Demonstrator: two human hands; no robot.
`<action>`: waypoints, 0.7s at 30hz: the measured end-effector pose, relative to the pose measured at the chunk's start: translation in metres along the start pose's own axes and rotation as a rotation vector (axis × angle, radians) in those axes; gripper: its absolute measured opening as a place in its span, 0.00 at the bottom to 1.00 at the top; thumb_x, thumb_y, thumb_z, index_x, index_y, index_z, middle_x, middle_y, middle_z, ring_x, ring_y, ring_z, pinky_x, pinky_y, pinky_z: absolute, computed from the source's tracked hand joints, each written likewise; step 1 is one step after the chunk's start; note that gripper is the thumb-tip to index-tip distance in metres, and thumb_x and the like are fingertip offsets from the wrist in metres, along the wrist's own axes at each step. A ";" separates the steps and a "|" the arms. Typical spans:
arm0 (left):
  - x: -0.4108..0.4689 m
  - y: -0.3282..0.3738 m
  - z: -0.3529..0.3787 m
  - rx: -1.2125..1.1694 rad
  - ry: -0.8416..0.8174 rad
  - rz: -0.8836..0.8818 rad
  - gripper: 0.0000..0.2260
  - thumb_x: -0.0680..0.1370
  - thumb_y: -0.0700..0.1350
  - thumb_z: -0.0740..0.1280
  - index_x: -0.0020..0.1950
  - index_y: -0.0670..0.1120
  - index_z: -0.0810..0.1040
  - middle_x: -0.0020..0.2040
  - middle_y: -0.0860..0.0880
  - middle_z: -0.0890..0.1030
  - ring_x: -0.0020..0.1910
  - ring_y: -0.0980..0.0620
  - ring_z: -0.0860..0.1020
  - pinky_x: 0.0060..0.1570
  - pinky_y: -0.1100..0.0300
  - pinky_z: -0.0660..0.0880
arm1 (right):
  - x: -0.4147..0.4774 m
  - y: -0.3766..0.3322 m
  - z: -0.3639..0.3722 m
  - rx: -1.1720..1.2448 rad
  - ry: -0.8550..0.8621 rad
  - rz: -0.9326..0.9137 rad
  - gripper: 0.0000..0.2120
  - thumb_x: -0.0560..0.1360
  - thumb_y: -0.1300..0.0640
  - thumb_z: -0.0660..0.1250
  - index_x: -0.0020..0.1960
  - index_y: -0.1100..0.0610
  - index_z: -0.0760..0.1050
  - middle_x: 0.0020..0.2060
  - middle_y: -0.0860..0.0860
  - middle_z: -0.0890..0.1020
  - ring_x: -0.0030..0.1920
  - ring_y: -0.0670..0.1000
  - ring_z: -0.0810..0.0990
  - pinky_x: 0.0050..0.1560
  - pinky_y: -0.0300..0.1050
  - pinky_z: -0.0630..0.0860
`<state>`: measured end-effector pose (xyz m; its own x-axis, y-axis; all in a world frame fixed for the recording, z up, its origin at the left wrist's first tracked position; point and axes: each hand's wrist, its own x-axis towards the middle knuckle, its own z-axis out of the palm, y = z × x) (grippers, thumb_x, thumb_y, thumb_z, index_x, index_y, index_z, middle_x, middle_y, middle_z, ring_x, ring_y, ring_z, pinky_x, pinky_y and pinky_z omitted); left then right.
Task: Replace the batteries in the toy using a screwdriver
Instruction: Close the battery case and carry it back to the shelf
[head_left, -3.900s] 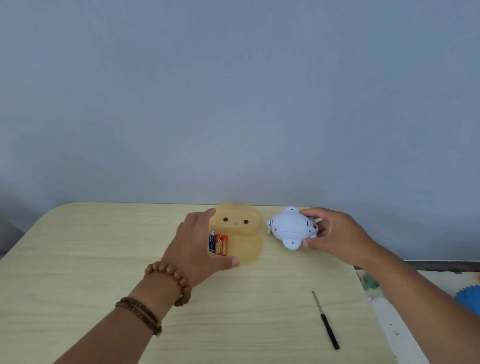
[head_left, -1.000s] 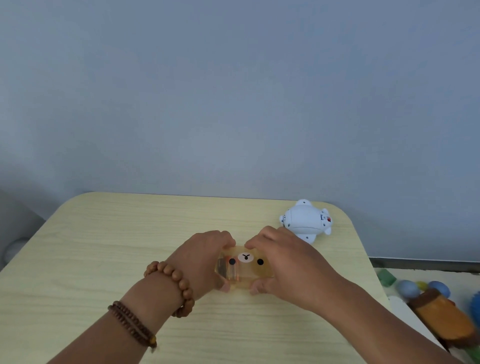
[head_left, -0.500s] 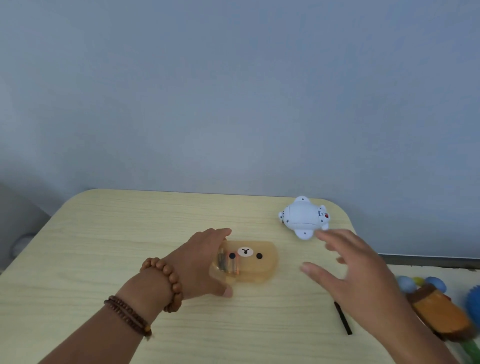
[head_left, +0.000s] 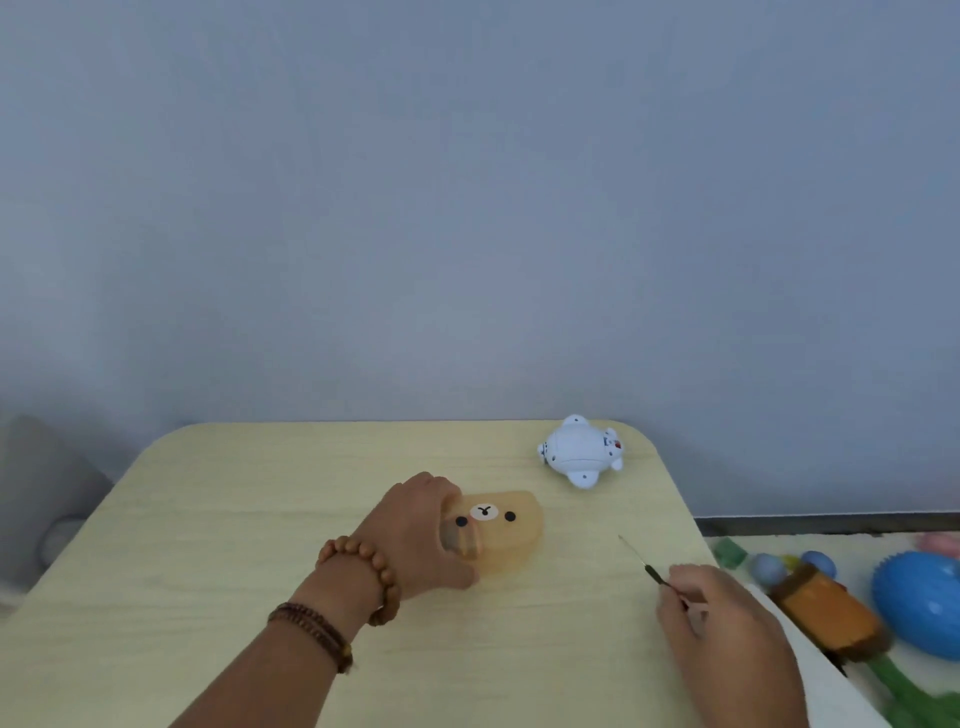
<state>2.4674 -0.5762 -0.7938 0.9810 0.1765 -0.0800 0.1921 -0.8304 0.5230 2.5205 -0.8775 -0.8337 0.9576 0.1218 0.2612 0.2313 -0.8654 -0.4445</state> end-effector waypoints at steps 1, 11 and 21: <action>-0.002 0.001 -0.007 -0.007 0.008 -0.005 0.29 0.59 0.61 0.74 0.56 0.55 0.72 0.49 0.59 0.71 0.49 0.57 0.72 0.47 0.63 0.71 | 0.003 -0.010 -0.010 0.052 -0.008 0.052 0.10 0.70 0.58 0.76 0.37 0.47 0.77 0.32 0.46 0.84 0.34 0.54 0.82 0.37 0.51 0.79; -0.007 0.046 -0.200 0.028 0.046 0.039 0.25 0.59 0.61 0.76 0.53 0.56 0.76 0.49 0.59 0.76 0.48 0.61 0.75 0.50 0.60 0.75 | 0.113 -0.156 -0.123 0.132 -0.048 -0.078 0.05 0.76 0.55 0.67 0.40 0.51 0.76 0.30 0.46 0.82 0.34 0.51 0.81 0.35 0.53 0.80; -0.050 0.206 -0.506 0.090 0.097 0.080 0.25 0.60 0.62 0.75 0.52 0.55 0.76 0.49 0.57 0.78 0.47 0.56 0.78 0.50 0.53 0.77 | 0.198 -0.348 -0.395 0.231 -0.029 -0.140 0.07 0.76 0.58 0.65 0.41 0.51 0.79 0.32 0.49 0.83 0.33 0.54 0.81 0.35 0.54 0.81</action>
<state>2.4447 -0.4882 -0.2526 0.9871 0.1543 0.0439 0.1189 -0.8873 0.4455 2.5612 -0.7437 -0.2890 0.9172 0.2493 0.3109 0.3918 -0.7059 -0.5901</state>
